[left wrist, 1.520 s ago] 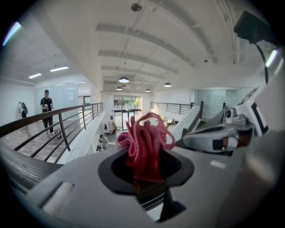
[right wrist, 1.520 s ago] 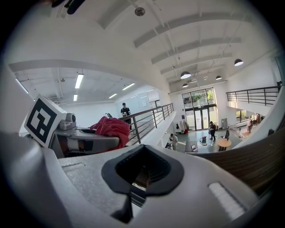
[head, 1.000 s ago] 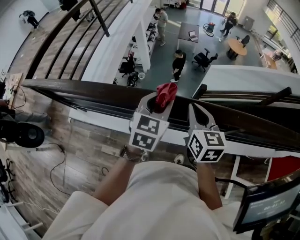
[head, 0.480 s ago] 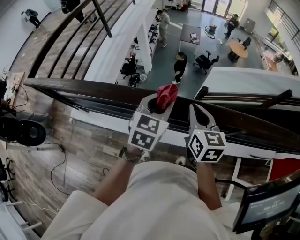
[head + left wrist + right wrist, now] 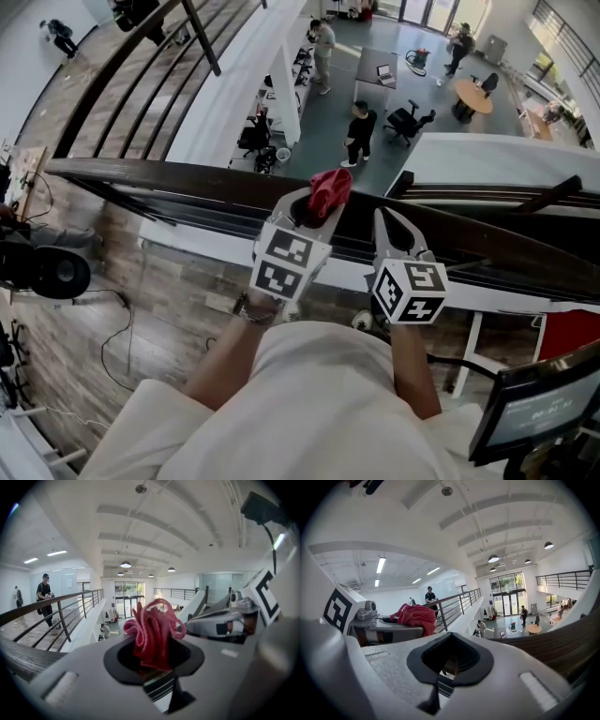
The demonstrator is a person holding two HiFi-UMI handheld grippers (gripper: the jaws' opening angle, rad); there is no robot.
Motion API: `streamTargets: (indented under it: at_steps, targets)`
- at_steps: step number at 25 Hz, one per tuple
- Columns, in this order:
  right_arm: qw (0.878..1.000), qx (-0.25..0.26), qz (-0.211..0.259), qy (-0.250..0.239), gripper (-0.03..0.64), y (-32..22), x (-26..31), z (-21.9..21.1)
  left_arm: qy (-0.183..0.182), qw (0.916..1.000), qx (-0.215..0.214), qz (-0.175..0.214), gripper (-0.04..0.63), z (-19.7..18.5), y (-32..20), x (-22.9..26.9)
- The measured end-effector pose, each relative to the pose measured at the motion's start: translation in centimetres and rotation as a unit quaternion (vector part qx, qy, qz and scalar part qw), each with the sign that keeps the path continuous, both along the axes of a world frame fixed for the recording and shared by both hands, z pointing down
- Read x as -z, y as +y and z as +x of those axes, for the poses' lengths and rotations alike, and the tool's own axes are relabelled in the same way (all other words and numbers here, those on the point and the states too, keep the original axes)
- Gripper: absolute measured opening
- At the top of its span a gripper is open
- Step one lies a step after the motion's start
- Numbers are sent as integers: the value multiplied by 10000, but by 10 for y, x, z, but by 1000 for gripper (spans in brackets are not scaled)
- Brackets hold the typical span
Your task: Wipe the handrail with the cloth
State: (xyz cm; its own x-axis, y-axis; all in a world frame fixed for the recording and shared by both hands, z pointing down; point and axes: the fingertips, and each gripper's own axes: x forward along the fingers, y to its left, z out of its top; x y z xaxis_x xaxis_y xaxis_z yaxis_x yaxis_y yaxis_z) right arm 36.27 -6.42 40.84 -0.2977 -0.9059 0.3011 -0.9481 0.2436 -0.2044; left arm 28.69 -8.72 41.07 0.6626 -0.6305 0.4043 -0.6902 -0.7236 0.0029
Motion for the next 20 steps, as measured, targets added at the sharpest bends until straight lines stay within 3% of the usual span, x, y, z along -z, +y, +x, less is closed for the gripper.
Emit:
streamTargets:
  at_steps: [20]
  targets:
    - [9999, -118, -81, -10, 3, 1, -7, 9, 85, 9985, 526, 118, 130, -51, -8, -1]
